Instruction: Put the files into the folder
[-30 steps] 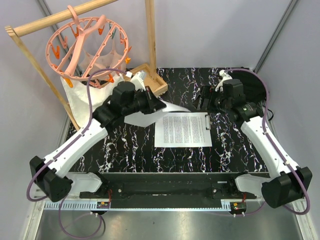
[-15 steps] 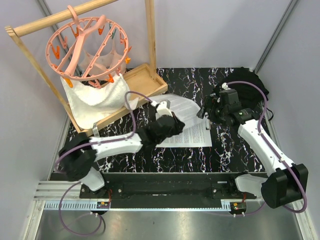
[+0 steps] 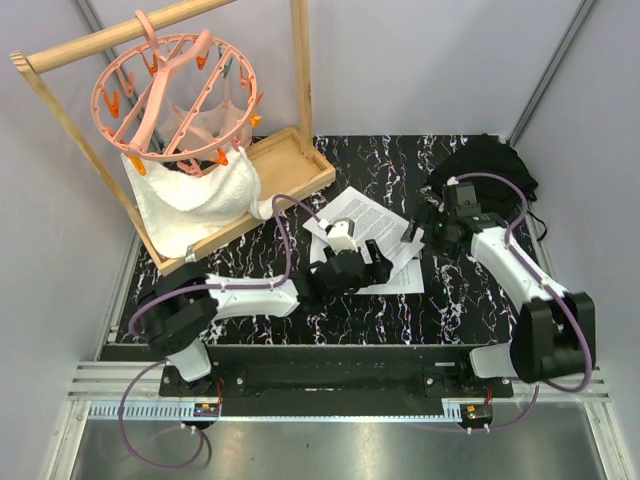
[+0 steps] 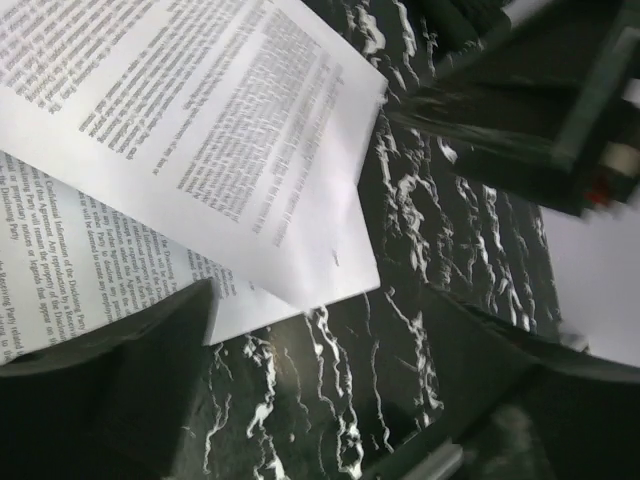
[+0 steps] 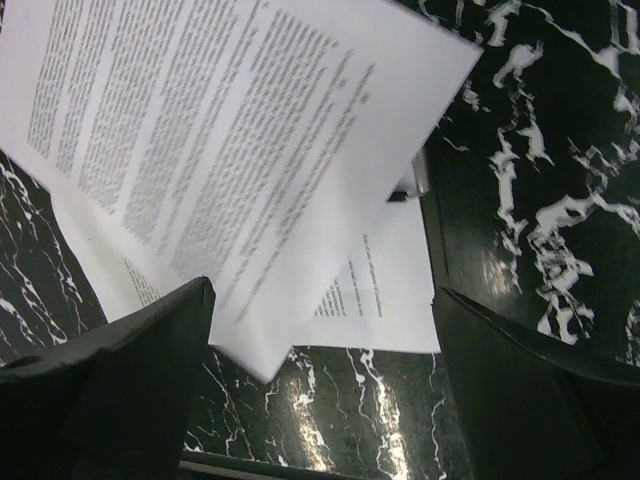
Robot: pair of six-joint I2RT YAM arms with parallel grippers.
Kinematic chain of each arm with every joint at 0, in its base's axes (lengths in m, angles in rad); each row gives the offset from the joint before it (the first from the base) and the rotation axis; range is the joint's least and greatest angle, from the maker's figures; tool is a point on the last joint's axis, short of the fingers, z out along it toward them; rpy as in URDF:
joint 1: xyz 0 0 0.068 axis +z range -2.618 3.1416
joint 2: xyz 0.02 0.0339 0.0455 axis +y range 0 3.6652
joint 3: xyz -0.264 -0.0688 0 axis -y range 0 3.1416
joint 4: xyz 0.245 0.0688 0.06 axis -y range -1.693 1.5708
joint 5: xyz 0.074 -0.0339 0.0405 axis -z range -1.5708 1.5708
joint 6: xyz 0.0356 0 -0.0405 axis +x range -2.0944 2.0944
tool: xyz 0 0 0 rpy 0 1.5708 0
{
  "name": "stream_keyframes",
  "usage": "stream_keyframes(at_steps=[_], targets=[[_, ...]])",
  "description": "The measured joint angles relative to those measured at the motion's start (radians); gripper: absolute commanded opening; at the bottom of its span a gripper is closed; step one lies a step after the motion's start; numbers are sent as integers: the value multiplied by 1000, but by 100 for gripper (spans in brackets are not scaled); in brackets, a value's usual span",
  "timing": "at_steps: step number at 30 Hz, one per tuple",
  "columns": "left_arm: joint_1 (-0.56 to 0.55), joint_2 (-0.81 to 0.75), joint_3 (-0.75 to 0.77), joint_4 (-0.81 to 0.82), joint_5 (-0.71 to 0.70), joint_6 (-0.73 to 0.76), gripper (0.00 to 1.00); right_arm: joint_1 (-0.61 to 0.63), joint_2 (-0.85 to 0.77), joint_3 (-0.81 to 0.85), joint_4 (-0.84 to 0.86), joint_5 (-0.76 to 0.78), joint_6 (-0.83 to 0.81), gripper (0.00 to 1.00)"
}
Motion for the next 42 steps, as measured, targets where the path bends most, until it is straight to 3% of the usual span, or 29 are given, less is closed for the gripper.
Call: stream_keyframes(at_steps=[5, 9, 18, 25, 34, 42], targets=[[5, -142, -26, -89, 111, 101, 99, 2, 238, 175, 32, -74, -74, 100], [48, -286, -25, -260, 234, 201, 99, 16, 441, 404, 61, -84, -145, 100], [370, -560, -54, -542, 370, 312, 98, 77, 951, 1076, 109, -69, -193, 95], [438, -630, -60, -589, 426, 357, 98, 87, 1273, 1501, 45, -54, -117, 83], [488, -630, -73, -615, 502, 389, 98, 115, 1362, 1541, -11, -55, -39, 78], [522, -630, -75, -617, 540, 405, 98, 154, 1258, 1338, 74, -92, -22, 76]])
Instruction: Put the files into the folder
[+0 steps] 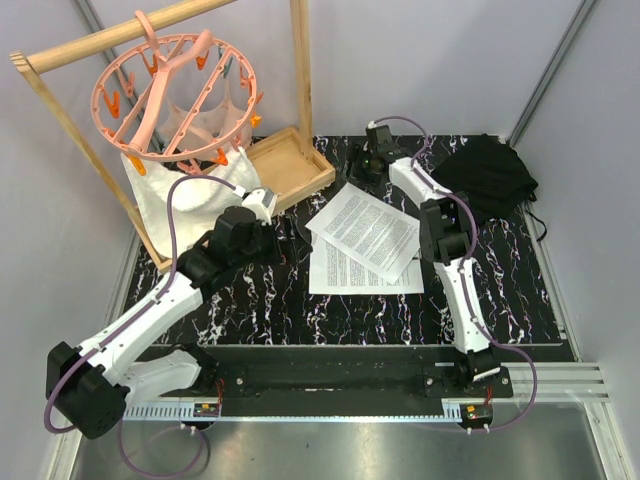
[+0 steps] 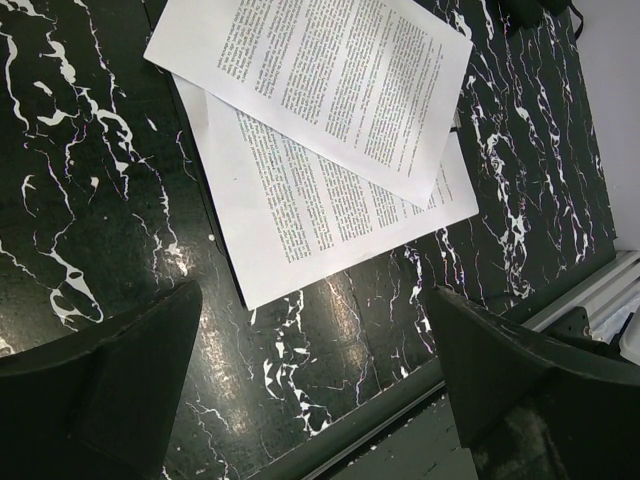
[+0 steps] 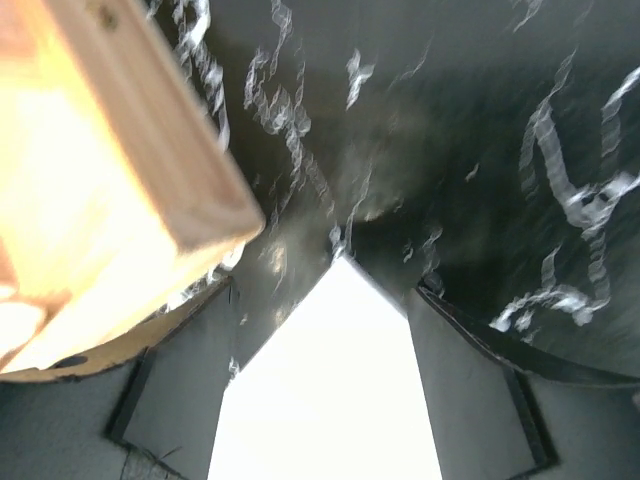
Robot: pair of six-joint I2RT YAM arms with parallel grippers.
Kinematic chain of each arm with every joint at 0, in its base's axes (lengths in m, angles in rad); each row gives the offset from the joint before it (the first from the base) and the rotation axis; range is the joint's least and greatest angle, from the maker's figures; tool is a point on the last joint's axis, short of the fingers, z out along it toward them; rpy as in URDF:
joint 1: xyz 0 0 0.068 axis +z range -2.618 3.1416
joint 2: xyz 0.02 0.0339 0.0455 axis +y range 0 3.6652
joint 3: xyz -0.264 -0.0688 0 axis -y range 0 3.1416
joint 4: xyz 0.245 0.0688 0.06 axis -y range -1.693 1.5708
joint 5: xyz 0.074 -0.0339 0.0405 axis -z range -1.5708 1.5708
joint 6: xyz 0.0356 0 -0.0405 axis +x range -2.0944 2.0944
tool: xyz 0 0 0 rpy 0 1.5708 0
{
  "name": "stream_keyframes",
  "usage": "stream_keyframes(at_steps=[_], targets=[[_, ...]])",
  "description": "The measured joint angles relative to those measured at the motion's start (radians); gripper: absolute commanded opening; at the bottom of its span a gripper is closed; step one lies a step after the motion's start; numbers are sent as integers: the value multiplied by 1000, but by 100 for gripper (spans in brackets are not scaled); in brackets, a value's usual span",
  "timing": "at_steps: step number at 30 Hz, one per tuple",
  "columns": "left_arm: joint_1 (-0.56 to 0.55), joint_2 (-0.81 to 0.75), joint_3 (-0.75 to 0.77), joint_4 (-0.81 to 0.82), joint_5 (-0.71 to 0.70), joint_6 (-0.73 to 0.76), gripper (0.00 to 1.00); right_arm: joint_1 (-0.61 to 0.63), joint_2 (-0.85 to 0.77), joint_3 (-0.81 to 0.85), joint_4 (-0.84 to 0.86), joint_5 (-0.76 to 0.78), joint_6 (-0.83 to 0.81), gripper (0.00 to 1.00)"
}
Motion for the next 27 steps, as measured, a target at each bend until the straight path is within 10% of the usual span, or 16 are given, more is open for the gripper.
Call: stream_keyframes(at_steps=[19, 27], targets=[[44, 94, 0, 22, 73, -11, 98, 58, -291, -581, 281, -313, 7, 79], [65, 328, 49, 16, 137, 1, 97, 74, -590, -760, 105, -84, -85, 97]])
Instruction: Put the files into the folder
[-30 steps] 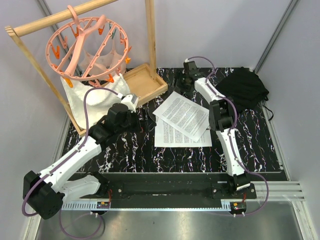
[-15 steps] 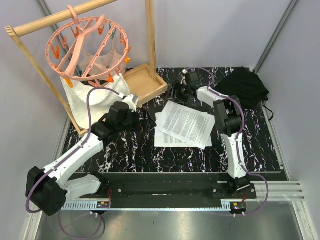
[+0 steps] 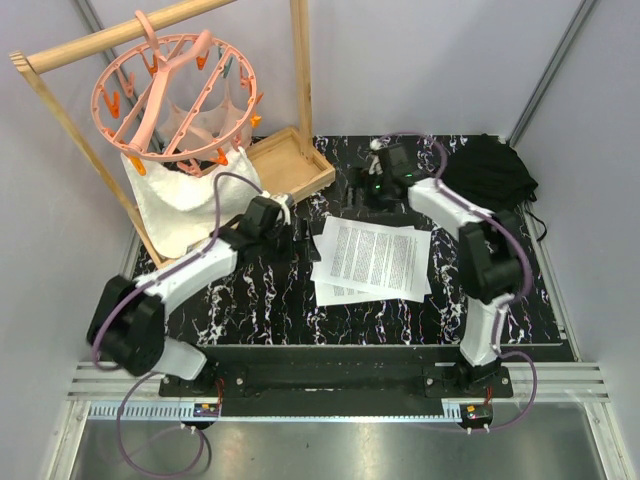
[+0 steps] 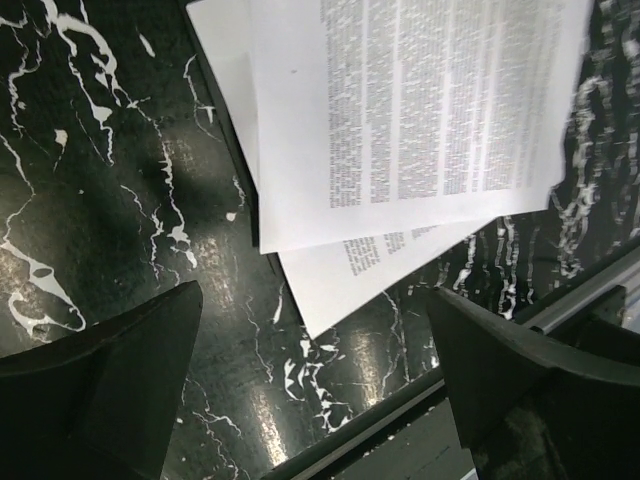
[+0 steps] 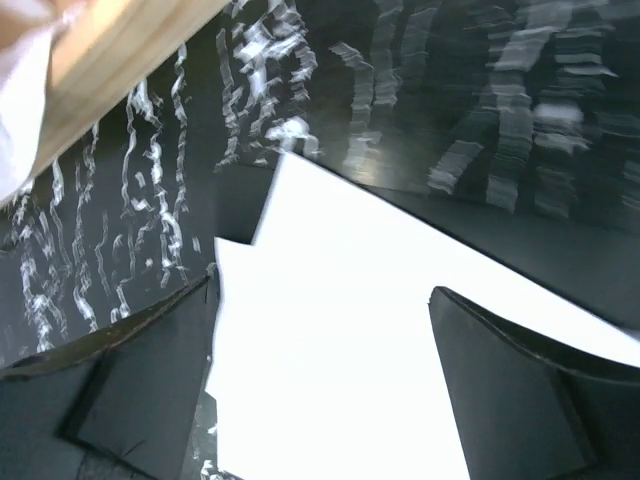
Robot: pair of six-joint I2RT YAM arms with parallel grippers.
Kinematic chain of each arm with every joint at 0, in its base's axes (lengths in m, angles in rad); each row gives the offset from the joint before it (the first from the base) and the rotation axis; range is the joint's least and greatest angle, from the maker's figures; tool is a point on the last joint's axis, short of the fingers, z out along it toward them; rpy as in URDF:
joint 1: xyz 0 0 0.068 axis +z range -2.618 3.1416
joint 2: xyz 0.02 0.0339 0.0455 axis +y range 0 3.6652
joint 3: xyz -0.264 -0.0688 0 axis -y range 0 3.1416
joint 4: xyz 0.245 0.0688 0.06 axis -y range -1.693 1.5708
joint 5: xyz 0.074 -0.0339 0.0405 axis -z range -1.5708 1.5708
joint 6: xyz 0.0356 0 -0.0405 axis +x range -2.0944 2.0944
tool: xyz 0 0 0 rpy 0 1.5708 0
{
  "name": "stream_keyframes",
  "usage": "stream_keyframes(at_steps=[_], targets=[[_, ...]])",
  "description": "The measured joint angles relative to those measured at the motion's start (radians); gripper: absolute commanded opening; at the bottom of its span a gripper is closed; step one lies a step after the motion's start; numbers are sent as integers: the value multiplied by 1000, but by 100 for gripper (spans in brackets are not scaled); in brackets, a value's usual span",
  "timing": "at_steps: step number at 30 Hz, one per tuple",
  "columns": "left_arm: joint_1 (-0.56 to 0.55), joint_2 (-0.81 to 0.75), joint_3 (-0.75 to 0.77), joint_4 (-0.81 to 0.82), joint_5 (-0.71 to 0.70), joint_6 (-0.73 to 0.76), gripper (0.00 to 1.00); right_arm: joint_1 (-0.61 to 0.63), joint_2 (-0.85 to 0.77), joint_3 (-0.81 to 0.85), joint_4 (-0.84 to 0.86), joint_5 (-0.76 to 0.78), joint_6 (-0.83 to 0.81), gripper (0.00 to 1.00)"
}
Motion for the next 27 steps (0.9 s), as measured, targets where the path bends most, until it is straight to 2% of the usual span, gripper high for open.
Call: stream_keyframes(at_steps=[3, 5, 6, 7, 10, 12, 15, 22, 27], targets=[[4, 117, 45, -19, 19, 7, 95, -64, -187, -113, -20, 71, -13, 97], [5, 169, 57, -20, 28, 7, 89, -150, -290, -200, -19, 86, -14, 95], [5, 187, 59, -20, 31, 7, 85, -192, -324, -237, -20, 97, -16, 93], [5, 206, 62, -19, 35, 7, 75, -258, -357, -288, -16, 103, -17, 90], [5, 249, 62, -8, 41, -5, 70, -398, -378, -411, -5, 103, -19, 81], [5, 259, 59, 17, 43, -18, 69, -448, -375, -486, 2, 76, -9, 78], [5, 272, 56, 66, 49, -39, 66, -470, -370, -554, 20, 19, 9, 73], [5, 348, 51, 124, 56, -69, 59, -479, -302, -575, 140, -86, 31, 64], [5, 351, 33, 153, 59, -78, 47, -481, -249, -581, 212, -135, 40, 56]])
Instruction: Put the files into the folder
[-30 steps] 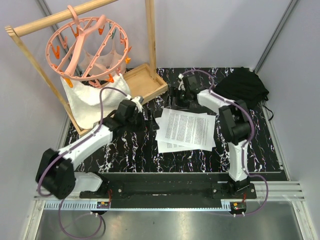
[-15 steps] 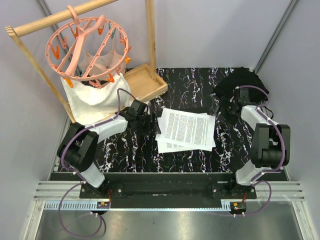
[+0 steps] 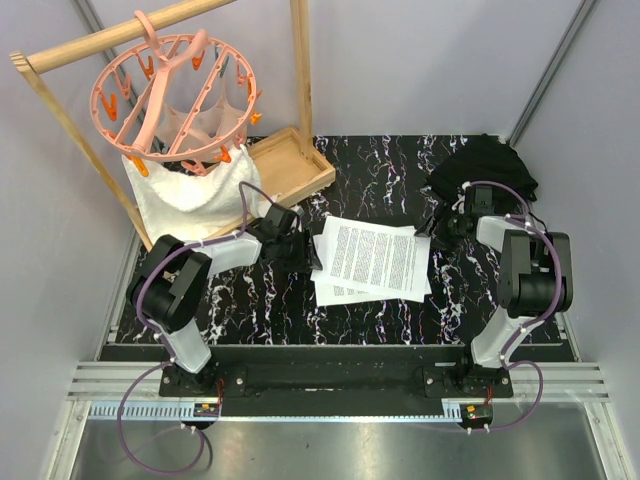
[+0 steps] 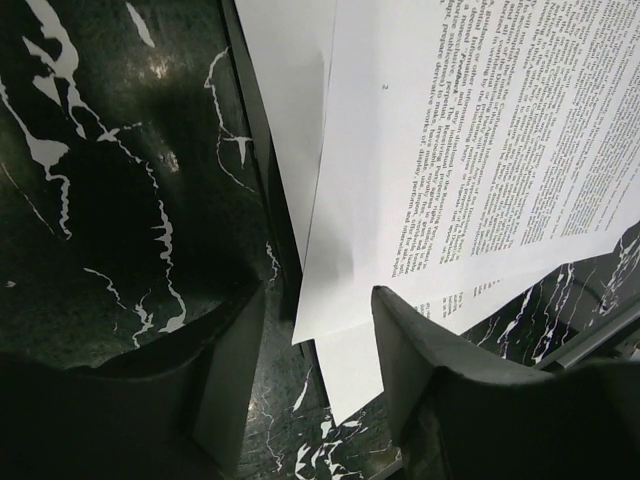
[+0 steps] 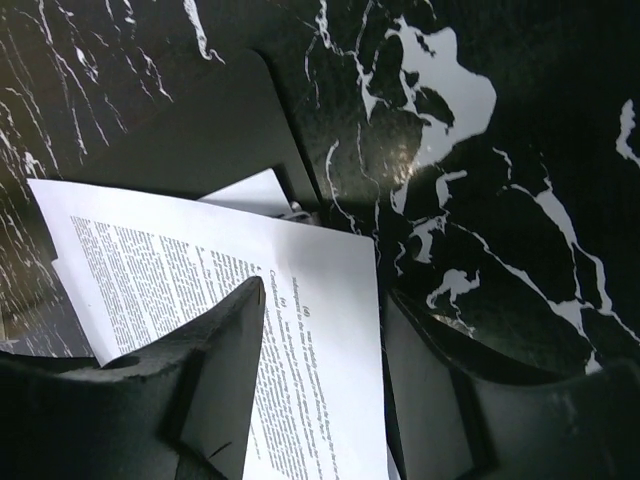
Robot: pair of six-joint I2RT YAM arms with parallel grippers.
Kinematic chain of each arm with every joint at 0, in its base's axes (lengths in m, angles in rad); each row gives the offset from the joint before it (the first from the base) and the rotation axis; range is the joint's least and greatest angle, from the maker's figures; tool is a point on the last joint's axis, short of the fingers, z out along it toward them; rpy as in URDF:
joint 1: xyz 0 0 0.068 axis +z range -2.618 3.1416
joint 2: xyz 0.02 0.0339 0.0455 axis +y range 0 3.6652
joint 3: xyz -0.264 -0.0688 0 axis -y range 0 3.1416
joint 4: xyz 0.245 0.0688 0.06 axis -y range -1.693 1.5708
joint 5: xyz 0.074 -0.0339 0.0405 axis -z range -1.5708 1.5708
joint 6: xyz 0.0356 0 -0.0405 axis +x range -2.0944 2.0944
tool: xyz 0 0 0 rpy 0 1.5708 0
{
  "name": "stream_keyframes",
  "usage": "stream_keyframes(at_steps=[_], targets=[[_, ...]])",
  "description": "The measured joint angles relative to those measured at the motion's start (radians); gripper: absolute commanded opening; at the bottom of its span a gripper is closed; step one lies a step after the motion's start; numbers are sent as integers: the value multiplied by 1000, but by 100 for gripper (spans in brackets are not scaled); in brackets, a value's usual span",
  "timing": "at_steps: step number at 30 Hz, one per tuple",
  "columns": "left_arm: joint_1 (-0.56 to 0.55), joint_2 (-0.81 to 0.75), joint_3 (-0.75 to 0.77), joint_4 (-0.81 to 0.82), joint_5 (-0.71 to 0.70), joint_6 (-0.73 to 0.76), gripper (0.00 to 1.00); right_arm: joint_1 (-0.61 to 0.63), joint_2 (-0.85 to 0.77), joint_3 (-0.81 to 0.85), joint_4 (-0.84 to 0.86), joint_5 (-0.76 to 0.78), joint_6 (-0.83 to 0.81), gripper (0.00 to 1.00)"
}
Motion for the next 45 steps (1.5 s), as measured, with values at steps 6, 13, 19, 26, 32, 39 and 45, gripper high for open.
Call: stream_keyframes(at_steps=[6, 13, 19, 26, 32, 39, 45], targets=[[1, -5, -30, 26, 5, -4, 35, 0, 24, 0, 51, -19, 5, 37], [2, -32, -61, 25, 10, -2, 20, 0, 46, 1, 77, -40, 13, 22], [2, -66, -105, 31, 21, -5, 14, 0, 46, 18, 86, -79, 16, 13], [2, -122, -145, 46, 48, -26, 7, 4, 46, 30, 91, -99, 16, 9], [0, -164, -152, 63, 75, -45, 0, 35, 48, 71, 83, -117, 7, 2], [-6, -240, -204, 68, 90, -68, 28, 79, 101, 180, 35, -197, -57, 0], [-14, -313, -263, 64, 94, -81, 47, 99, 160, 228, -35, -254, -128, 0]])
